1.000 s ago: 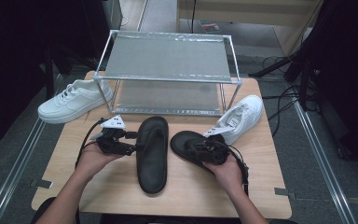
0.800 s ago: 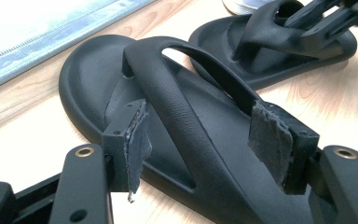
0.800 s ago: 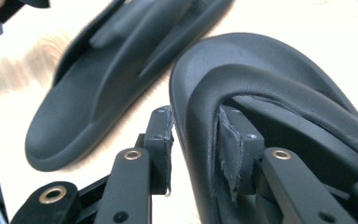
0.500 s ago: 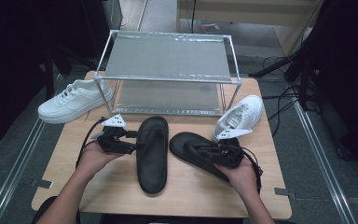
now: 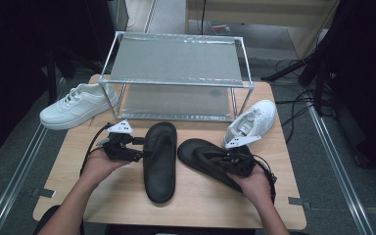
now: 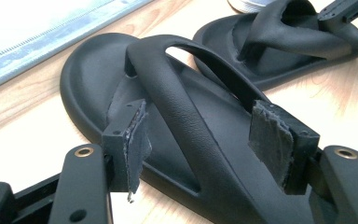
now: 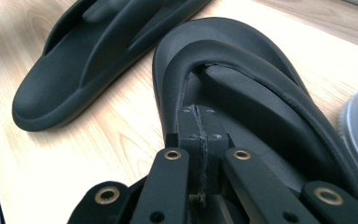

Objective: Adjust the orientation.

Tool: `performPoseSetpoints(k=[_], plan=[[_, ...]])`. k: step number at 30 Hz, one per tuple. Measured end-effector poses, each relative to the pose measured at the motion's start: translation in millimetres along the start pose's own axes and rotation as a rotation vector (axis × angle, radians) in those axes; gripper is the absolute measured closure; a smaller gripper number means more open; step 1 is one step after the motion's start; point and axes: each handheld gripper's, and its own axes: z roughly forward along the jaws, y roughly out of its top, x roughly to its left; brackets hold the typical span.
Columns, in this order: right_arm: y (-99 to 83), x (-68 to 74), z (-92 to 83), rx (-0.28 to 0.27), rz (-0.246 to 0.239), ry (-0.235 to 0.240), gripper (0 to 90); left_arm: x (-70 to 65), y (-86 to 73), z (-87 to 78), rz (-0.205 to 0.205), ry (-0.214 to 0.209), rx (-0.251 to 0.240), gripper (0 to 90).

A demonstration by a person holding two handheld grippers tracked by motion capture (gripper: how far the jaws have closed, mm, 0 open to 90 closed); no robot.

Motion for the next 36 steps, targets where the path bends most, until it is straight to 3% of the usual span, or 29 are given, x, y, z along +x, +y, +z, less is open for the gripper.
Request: performPoseSetpoints(k=[28,32,36], plan=[[10.6,28.7,38.6,0.042,-0.052,0.022,90.0,1.8,-0.3,1.7,-0.014,-0.027,0.0,40.3],[12.3,35.8,45.1,0.05,-0.08,0.001,90.0,1.1,-0.5,1.8,-0.015,-0.028,0.001,40.6],[15.0,34.9,44.5,0.036,-0.075,-0.025,90.0,1.5,-1.6,1.6,-0.019,-0.027,0.0,40.5]])
